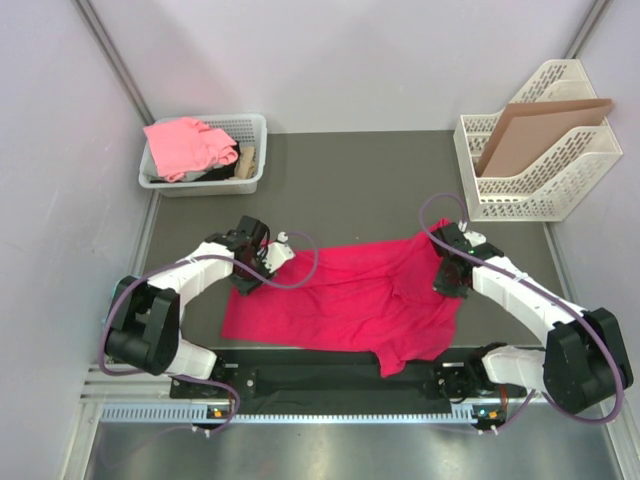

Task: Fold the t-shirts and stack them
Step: Flatten out the tshirt

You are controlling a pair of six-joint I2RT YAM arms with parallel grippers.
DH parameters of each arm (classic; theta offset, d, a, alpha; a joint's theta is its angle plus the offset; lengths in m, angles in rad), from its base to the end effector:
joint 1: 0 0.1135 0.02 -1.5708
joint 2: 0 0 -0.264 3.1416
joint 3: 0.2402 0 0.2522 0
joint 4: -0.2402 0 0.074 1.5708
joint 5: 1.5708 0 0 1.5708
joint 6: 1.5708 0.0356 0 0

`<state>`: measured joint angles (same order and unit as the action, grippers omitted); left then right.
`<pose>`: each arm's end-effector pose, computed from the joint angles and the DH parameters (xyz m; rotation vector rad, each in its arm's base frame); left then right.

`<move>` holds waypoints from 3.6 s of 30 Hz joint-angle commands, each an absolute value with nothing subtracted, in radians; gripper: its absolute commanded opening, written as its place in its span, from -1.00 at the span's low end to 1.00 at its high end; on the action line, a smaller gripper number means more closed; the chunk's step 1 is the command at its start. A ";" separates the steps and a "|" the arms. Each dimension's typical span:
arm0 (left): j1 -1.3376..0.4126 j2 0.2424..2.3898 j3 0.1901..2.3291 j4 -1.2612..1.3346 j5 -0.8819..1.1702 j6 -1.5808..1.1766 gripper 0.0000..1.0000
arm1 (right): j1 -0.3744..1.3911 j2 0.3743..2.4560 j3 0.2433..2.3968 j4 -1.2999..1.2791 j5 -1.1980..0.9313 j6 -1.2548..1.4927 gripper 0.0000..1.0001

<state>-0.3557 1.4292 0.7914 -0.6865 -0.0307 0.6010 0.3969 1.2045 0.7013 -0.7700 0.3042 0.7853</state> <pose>0.2272 -0.0833 0.1709 1.3298 2.5765 0.0881 0.1892 0.0677 0.1912 0.5873 2.6617 -0.1192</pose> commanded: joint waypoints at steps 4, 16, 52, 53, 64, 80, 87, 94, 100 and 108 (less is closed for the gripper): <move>-0.351 1.425 0.795 -0.643 -0.011 0.592 -0.16 | 0.406 1.189 0.735 -0.750 0.311 0.769 -1.00; -0.354 1.467 0.834 -0.640 0.038 0.572 0.13 | 0.408 1.189 0.726 -0.735 0.302 0.764 -1.00; -0.344 1.217 1.138 -0.879 -0.124 0.632 -1.00 | 0.425 1.062 1.235 -1.012 0.416 0.626 -1.00; -0.342 1.197 1.143 -0.879 -0.139 0.637 -1.00 | 0.425 1.048 1.262 -1.022 0.416 0.603 -1.00; -0.330 0.986 1.485 -0.882 -0.311 0.644 -1.00 | 0.425 0.867 1.672 -1.048 0.364 0.451 -1.00; -0.282 1.016 2.261 -1.371 -0.164 0.580 -1.00 | 0.293 0.928 2.447 -1.141 0.100 0.353 -1.00; -0.241 0.916 1.992 -1.309 -0.087 0.607 -1.00 | 0.256 0.914 2.201 -1.155 0.294 0.365 -1.00; -0.241 0.865 1.368 -1.040 -0.097 0.696 -1.00 | 0.255 0.965 1.843 -1.011 0.491 0.341 -1.00; -0.238 1.017 1.033 -0.642 -0.239 0.867 -1.00 | 0.255 1.193 1.579 -0.852 0.482 0.357 -1.00; -0.141 1.483 1.220 -0.445 -0.314 0.936 -1.00 | 0.255 1.520 1.569 -0.779 0.477 0.356 -1.00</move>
<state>-0.1856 1.3415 1.0592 -0.6479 -0.2081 0.8703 0.2653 1.4693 1.5024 -0.8692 0.4259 0.3668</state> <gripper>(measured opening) 0.013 0.008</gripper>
